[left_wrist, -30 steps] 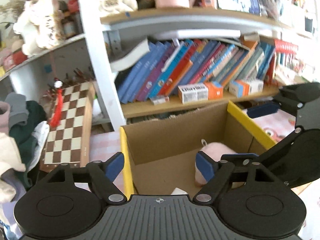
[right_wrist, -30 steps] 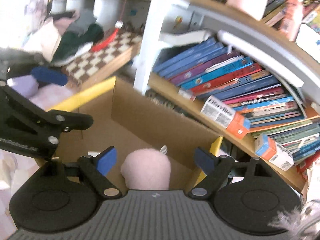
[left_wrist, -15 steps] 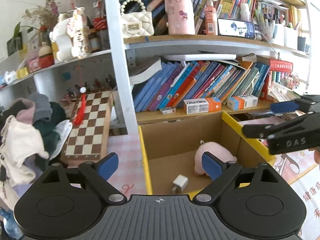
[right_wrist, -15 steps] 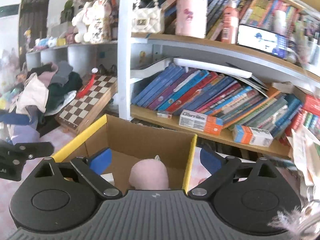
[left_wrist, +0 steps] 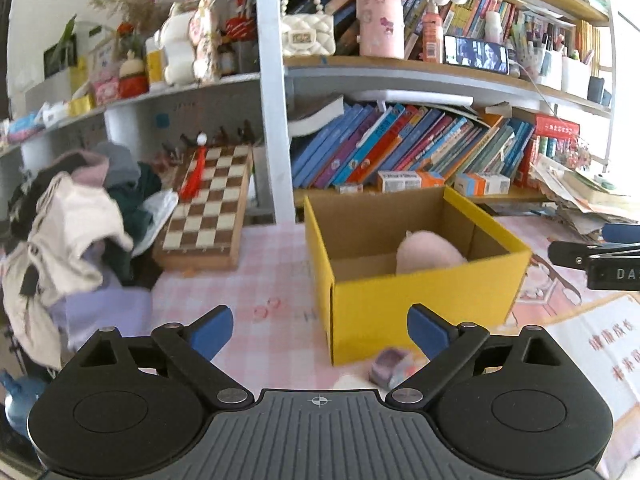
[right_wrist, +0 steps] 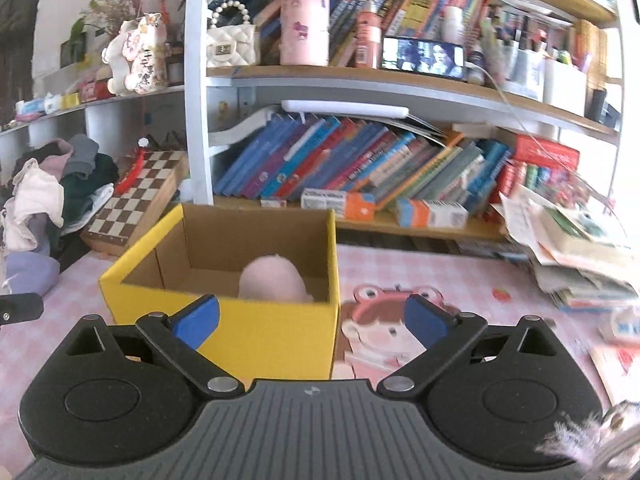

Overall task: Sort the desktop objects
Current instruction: 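Withdraw both tools from the box back over the table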

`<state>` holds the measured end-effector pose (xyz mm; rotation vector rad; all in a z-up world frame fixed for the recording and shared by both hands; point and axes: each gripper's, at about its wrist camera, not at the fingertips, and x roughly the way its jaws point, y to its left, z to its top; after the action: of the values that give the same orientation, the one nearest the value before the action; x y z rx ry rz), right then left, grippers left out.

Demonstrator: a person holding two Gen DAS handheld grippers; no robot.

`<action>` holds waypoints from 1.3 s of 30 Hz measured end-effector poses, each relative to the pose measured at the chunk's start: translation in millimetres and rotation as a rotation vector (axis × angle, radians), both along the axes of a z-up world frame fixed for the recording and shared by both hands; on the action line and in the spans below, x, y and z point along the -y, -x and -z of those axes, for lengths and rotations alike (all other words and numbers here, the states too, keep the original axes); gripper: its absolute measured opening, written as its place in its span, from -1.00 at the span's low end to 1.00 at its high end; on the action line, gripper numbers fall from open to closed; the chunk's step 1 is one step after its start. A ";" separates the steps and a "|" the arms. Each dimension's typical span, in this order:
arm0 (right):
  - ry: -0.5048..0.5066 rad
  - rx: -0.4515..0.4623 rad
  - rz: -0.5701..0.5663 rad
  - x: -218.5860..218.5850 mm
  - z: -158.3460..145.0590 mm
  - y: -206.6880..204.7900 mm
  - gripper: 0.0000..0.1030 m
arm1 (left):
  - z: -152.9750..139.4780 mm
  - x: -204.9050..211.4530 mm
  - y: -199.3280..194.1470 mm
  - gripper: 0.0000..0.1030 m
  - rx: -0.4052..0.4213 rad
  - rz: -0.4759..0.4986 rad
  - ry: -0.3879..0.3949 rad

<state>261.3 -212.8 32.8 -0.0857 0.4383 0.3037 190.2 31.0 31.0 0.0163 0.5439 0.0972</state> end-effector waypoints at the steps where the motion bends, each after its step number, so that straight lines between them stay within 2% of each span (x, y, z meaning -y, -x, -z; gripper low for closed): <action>1: 0.002 -0.004 0.008 0.0 1.9 7.1 0.94 | 2.0 -1.5 4.3 0.86 -0.008 0.001 0.003; 9: 0.044 -0.053 0.029 -12.8 23.3 58.7 0.94 | 16.0 -10.6 37.0 0.87 -0.047 0.012 0.010; 18: 0.091 -0.090 -0.002 -37.9 40.9 91.7 0.94 | 29.6 -17.0 61.6 0.87 -0.088 0.034 0.001; 23: 0.111 -0.125 -0.026 -50.1 50.8 100.3 0.95 | 36.7 -16.1 67.2 0.87 -0.109 0.055 -0.010; 31: 0.121 -0.245 -0.013 -56.8 69.2 102.5 0.95 | 53.0 -10.9 68.9 0.87 -0.180 0.104 -0.014; 39: 0.129 -0.266 -0.018 -59.4 71.3 104.6 0.95 | 60.4 -9.9 67.4 0.87 -0.221 0.131 -0.008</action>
<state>156.7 -153.4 -38.5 -0.1764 0.7211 0.3055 122.8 40.9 -29.4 0.0714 0.7614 -0.0312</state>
